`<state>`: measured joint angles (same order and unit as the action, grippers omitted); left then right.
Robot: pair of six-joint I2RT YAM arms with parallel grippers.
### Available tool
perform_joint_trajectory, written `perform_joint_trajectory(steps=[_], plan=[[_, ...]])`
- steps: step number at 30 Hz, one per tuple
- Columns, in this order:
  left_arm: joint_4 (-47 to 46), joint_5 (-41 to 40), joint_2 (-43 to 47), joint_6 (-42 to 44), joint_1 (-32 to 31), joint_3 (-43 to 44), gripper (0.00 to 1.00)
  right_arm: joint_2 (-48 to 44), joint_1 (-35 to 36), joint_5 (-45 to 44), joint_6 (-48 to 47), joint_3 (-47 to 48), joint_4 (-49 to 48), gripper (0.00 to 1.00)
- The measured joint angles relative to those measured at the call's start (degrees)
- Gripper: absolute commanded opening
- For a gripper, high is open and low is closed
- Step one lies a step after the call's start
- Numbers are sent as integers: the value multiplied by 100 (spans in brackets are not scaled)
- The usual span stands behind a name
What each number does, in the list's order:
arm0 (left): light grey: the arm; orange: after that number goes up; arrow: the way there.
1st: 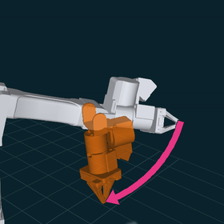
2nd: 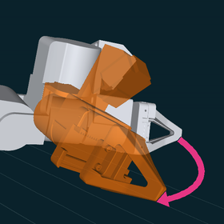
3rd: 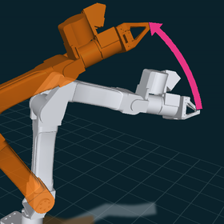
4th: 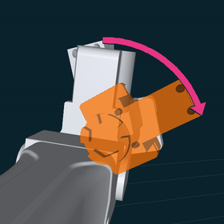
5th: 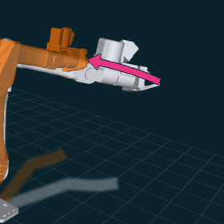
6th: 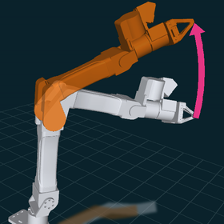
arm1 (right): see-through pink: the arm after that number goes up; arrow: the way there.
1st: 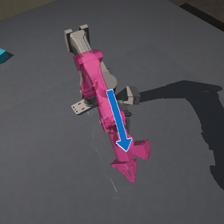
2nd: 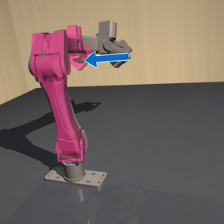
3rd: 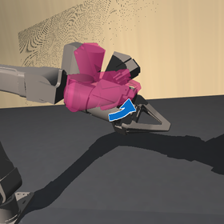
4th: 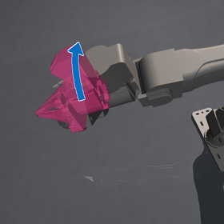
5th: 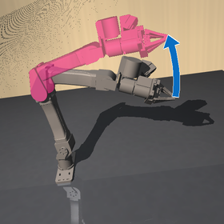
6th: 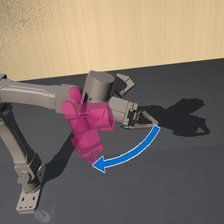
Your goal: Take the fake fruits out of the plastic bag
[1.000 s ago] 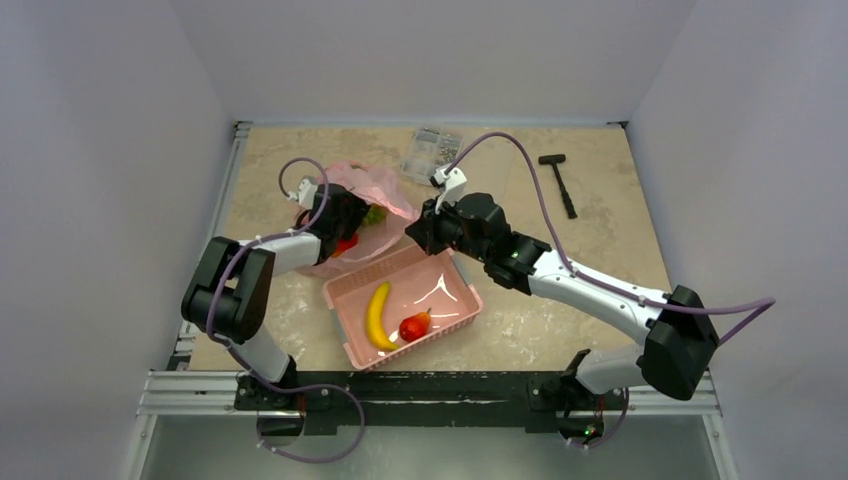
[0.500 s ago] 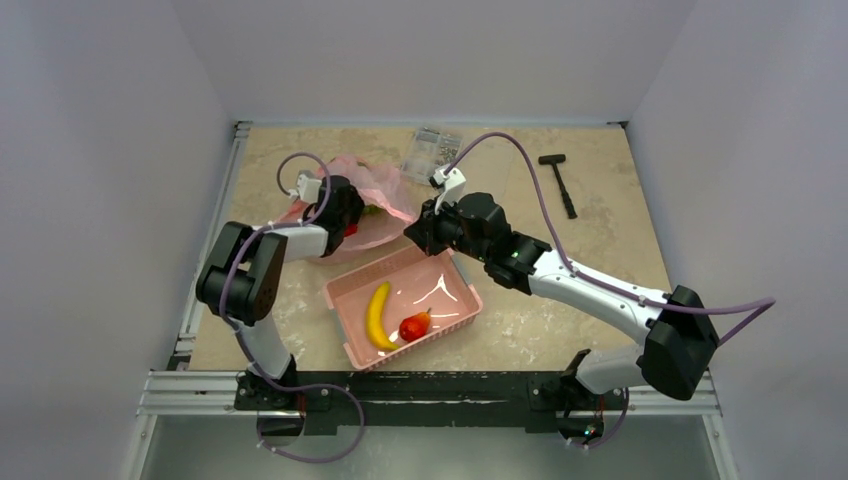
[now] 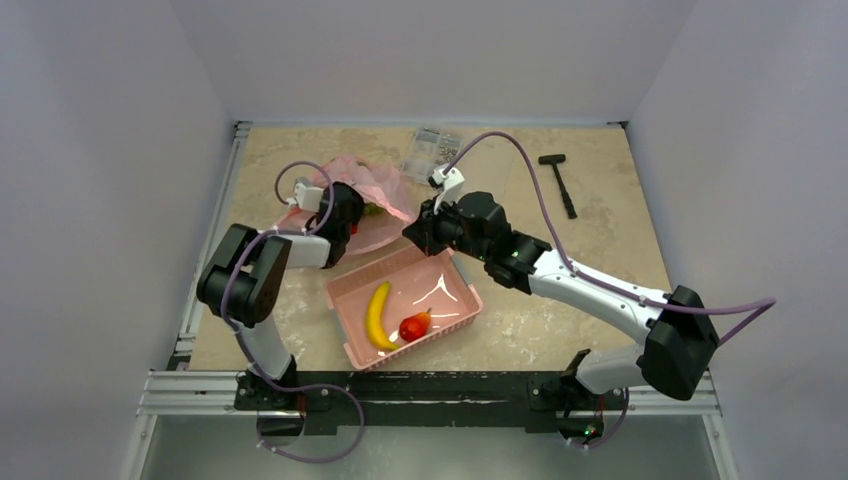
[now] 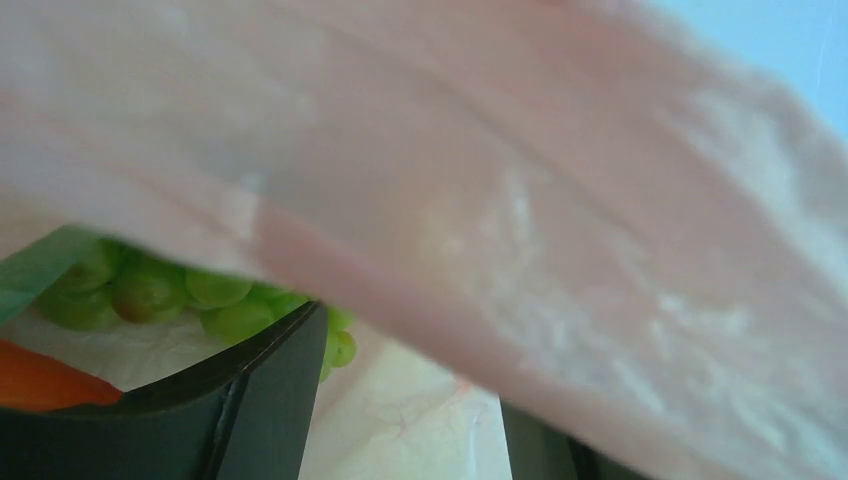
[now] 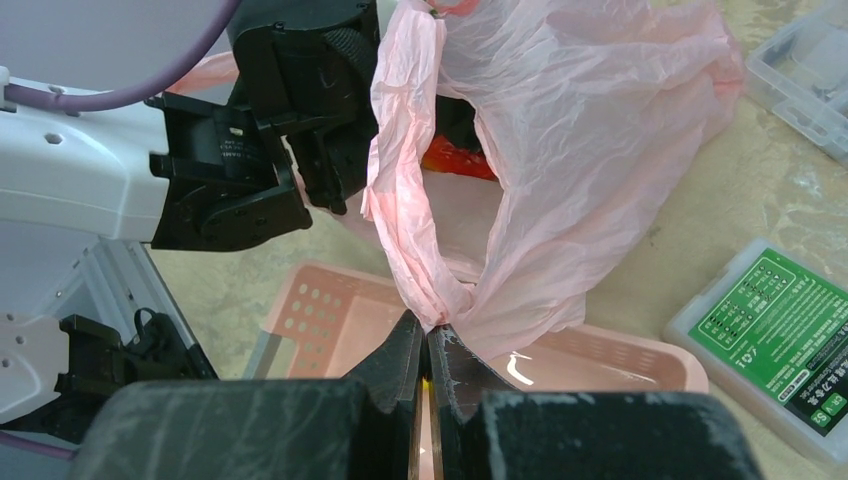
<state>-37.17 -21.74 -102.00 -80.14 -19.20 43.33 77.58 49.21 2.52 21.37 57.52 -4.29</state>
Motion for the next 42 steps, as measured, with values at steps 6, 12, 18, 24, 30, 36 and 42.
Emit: perform_joint_trajectory(steps=[6, 12, 18, 24, 30, 36, 42], plan=[[658, -315, 0, -63, -153, 496, 64, 0, 0, 0, 0, 46, -2, 0], [1718, -684, -98, -492, -348, 1294, 67, 0, 0, 0, -2, 120, 2, 0], [2916, -946, -662, -1292, -372, 2157, 75, -4, -4, -4, -24, 236, 11, 0], [4197, -1008, -1093, -2295, -358, 2865, 71, -160, -15, -96, -138, 240, 90, 0], [4172, -1036, -1281, -2500, -304, 2957, 44, -308, -22, -179, -227, 238, 160, 0], [3364, -1126, -1178, -1989, -271, 2612, 32, -297, -20, -153, -238, 247, 214, 0], [2590, -940, -761, -1174, -125, 1725, 51, -295, -13, -151, -236, 278, 188, 0]])
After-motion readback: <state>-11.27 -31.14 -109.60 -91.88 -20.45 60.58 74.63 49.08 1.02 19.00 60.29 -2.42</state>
